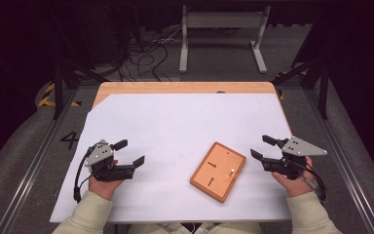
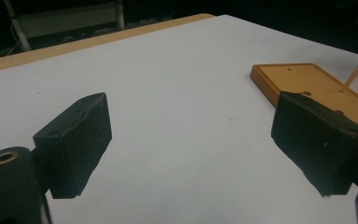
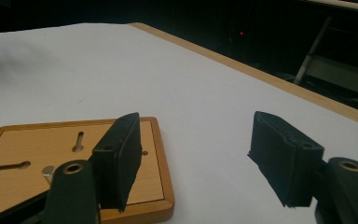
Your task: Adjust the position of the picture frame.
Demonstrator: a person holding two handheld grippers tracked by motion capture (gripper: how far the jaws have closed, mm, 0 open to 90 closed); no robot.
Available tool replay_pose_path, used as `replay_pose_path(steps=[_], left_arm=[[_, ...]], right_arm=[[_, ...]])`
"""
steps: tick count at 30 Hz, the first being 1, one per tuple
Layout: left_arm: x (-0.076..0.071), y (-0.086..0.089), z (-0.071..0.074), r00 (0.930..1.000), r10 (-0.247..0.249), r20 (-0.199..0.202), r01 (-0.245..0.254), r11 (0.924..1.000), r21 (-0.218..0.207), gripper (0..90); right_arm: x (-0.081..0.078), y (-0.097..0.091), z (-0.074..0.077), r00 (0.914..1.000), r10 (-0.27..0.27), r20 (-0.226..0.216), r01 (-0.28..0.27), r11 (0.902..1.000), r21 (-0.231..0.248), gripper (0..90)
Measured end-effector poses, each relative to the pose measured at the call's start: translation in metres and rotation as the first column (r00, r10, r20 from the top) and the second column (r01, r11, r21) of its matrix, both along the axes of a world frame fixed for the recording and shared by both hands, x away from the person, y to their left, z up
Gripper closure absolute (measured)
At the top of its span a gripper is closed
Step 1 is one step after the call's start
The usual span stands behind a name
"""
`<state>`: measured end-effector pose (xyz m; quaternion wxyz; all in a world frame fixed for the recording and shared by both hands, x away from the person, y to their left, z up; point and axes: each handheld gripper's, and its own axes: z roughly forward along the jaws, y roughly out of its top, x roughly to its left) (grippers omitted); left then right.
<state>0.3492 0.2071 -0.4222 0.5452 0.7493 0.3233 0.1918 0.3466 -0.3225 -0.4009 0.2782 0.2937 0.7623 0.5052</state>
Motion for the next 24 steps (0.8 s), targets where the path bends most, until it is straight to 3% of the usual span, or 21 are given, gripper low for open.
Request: replay_pose_path(steps=[24], left_arm=[[-0.0015, -0.0004, 0.0005, 1.0000, 0.002, -0.004, -0.002, 1.0000, 0.000, 12.5]], right_arm=[[-0.0022, -0.0017, 0.0058, 0.9997, -0.016, 0.017, 0.016, 0.9999, 0.004, 39.4]])
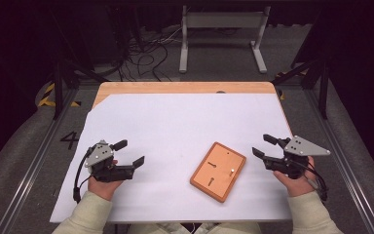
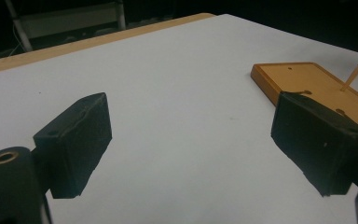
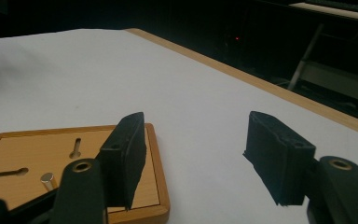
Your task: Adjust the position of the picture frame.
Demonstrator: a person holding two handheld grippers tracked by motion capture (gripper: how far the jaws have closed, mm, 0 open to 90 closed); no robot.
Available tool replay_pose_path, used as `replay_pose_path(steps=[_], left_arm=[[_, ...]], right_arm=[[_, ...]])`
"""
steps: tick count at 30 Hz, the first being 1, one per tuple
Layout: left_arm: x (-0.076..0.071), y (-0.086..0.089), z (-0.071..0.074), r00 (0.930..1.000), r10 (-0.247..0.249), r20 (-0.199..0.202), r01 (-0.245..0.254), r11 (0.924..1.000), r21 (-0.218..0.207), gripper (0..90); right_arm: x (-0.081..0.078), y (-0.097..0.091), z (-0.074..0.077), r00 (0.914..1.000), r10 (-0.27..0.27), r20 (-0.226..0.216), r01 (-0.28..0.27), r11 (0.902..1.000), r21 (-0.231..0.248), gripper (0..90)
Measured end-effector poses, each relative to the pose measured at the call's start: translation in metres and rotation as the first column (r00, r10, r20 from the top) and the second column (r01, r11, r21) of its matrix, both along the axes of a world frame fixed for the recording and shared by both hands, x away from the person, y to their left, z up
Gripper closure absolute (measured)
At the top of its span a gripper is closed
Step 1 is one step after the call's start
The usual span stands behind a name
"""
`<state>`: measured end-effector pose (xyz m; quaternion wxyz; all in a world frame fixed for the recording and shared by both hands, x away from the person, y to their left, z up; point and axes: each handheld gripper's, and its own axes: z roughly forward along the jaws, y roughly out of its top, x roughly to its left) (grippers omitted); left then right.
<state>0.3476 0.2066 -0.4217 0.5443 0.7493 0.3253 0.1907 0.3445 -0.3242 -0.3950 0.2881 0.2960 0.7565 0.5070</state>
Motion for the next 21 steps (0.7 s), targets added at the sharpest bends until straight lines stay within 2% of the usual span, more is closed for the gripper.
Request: replay_pose_path(steps=[2, 5, 7, 12, 13, 16, 17, 18, 20, 21], left_arm=[[0.001, 0.000, 0.000, 1.0000, -0.001, -0.003, 0.001, 1.0000, 0.003, 12.8], [0.001, 0.000, 0.000, 1.0000, -0.001, -0.006, 0.001, 1.0000, 0.007, 13.1], [0.001, 0.000, 0.000, 1.0000, -0.002, -0.005, 0.002, 1.0000, 0.007, 13.1], [0.001, -0.001, 0.000, 1.0000, -0.003, -0.004, 0.003, 1.0000, 0.009, 13.1], [0.001, -0.001, 0.000, 1.0000, -0.003, -0.004, 0.003, 1.0000, 0.009, 13.1], [0.001, -0.001, 0.000, 1.0000, -0.005, -0.008, 0.005, 0.9999, 0.013, 13.1], [0.001, -0.001, 0.000, 1.0000, -0.005, -0.007, 0.005, 0.9999, 0.014, 13.1], [0.001, -0.001, 0.000, 0.9999, -0.005, -0.010, 0.005, 0.9999, 0.013, 13.1], [0.001, -0.001, 0.000, 0.9999, -0.006, -0.011, 0.006, 0.9999, 0.016, 13.2], [0.001, -0.001, 0.000, 0.9999, -0.006, -0.011, 0.006, 0.9999, 0.016, 13.2]], right_arm=[[-0.001, 0.002, 0.003, 0.9999, -0.006, -0.013, 0.006, 1.0000, -0.006, 45.2], [-0.006, 0.004, 0.009, 0.9998, 0.005, -0.022, -0.006, 0.9997, -0.023, 59.6], [-0.008, 0.005, 0.014, 0.9985, 0.011, -0.054, -0.013, 0.9989, -0.044, 67.8], [-0.016, 0.009, 0.021, 0.9947, 0.022, -0.100, -0.029, 0.9968, -0.075, 80.4], [-0.016, 0.009, 0.021, 0.9947, 0.022, -0.100, -0.029, 0.9968, -0.075, 80.4], [-0.019, 0.013, 0.023, 0.9909, 0.040, -0.129, -0.055, 0.9917, -0.117, 89.1], [-0.019, 0.015, 0.023, 0.9891, 0.042, -0.141, -0.061, 0.9892, -0.133, 90.0], [-0.018, 0.018, 0.023, 0.9807, 0.061, -0.186, -0.091, 0.9835, -0.156, 90.0], [-0.019, 0.023, 0.023, 0.9773, 0.059, -0.203, -0.100, 0.9751, -0.198, 90.0], [-0.019, 0.023, 0.023, 0.9773, 0.059, -0.203, -0.100, 0.9751, -0.198, 90.0]])
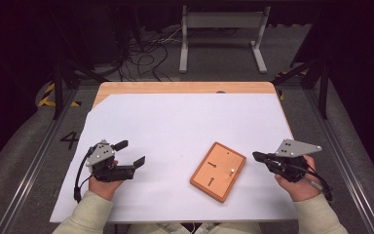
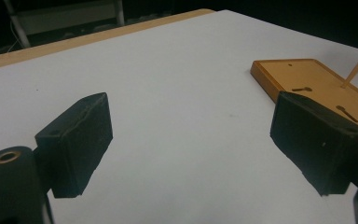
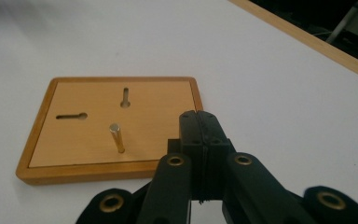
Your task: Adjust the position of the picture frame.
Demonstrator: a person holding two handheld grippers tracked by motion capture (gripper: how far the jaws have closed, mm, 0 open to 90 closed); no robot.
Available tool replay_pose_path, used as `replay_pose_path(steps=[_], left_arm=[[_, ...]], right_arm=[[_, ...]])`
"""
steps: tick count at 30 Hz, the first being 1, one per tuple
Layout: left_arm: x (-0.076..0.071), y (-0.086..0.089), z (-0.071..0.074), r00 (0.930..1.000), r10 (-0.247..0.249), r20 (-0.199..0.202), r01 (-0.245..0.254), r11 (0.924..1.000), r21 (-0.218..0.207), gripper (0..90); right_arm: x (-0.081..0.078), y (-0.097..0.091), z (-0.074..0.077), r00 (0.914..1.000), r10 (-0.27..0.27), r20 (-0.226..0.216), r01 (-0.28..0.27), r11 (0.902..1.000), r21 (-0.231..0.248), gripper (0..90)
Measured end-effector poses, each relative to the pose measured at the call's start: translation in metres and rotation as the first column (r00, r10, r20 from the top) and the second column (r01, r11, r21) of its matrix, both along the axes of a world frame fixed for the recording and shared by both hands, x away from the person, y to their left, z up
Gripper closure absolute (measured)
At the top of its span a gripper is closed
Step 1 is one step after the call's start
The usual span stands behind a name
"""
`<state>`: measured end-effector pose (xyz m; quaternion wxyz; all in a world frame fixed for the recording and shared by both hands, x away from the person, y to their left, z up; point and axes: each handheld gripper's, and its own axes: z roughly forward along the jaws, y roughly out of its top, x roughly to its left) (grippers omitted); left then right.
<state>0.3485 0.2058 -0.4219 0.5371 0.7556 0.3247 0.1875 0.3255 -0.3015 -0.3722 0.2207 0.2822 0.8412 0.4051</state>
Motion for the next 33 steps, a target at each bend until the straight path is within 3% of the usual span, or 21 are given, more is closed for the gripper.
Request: replay_pose_path(steps=[7, 15, 20, 23, 33], left_arm=[[0.000, 0.000, 0.000, 1.0000, 0.001, 0.000, -0.001, 1.0000, 0.004, 13.2], [0.001, -0.001, -0.001, 1.0000, 0.002, -0.004, -0.002, 1.0000, 0.005, 13.4], [0.001, -0.001, -0.001, 1.0000, 0.001, -0.004, -0.001, 1.0000, 0.007, 13.4], [0.001, -0.001, -0.001, 1.0000, -0.001, -0.005, 0.001, 1.0000, 0.009, 13.6], [0.001, -0.001, -0.002, 0.9999, -0.001, -0.012, 0.001, 1.0000, 0.009, 13.6]], right_arm=[[0.001, 0.007, 0.000, 0.9978, 0.014, -0.066, -0.017, 0.9983, -0.056, 90.0], [0.003, 0.015, -0.004, 0.9860, 0.035, -0.163, -0.053, 0.9930, -0.106, 90.0], [0.002, 0.024, -0.012, 0.9723, 0.073, -0.222, -0.111, 0.9808, -0.161, 90.0], [0.002, 0.026, -0.015, 0.9690, 0.076, -0.235, -0.119, 0.9781, -0.171, 90.0], [0.003, 0.038, -0.035, 0.9388, 0.117, -0.324, -0.199, 0.9517, -0.233, 90.0]])
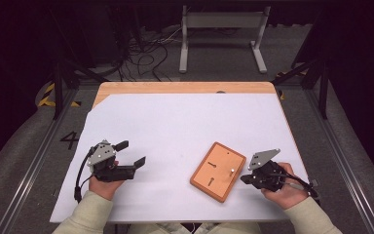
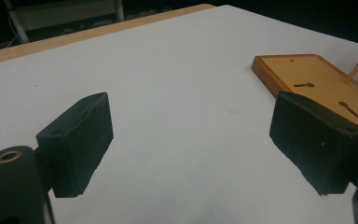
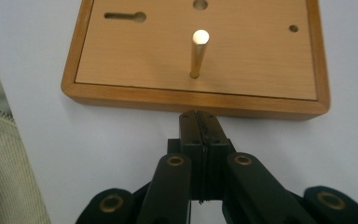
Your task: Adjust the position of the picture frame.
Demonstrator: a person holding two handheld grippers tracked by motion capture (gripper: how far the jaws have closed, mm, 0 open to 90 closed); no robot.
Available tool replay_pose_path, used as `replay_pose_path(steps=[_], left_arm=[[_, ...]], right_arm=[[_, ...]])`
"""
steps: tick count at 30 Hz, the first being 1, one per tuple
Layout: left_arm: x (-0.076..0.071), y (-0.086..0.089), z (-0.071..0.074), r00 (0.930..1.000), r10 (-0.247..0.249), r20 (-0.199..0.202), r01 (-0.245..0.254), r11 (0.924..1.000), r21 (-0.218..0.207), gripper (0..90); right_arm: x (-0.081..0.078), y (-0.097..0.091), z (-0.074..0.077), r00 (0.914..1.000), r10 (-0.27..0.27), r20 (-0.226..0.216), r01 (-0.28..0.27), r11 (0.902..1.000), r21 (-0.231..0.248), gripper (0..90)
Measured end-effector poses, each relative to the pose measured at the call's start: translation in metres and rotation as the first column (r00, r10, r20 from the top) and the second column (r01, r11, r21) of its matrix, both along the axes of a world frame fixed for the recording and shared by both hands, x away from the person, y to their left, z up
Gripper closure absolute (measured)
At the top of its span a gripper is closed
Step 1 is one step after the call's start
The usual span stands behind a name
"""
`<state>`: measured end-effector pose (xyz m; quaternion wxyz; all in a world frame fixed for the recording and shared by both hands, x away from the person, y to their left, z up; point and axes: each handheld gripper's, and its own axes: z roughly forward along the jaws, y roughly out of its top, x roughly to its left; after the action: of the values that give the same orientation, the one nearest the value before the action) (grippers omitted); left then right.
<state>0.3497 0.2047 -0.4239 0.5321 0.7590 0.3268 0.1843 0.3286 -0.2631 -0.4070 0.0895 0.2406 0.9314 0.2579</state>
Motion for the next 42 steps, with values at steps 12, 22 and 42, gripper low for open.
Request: replay_pose_path(steps=[12, 22, 42], left_arm=[[0.000, -0.001, -0.001, 1.0000, 0.003, -0.001, -0.003, 1.0000, 0.003, 13.6], [0.000, -0.001, -0.001, 1.0000, 0.002, -0.002, -0.002, 1.0000, 0.007, 13.5], [0.001, -0.002, -0.002, 1.0000, 0.000, -0.004, 0.000, 0.9999, 0.013, 13.5]], right_arm=[[-0.002, 0.017, -0.017, 0.9958, 0.057, -0.072, -0.061, 0.9967, -0.053, 90.0], [-0.004, 0.029, -0.022, 0.9924, 0.090, -0.084, -0.096, 0.9930, -0.069, 90.0], [0.016, 0.067, -0.027, 0.9926, 0.109, -0.055, -0.110, 0.9937, -0.021, 90.0]])
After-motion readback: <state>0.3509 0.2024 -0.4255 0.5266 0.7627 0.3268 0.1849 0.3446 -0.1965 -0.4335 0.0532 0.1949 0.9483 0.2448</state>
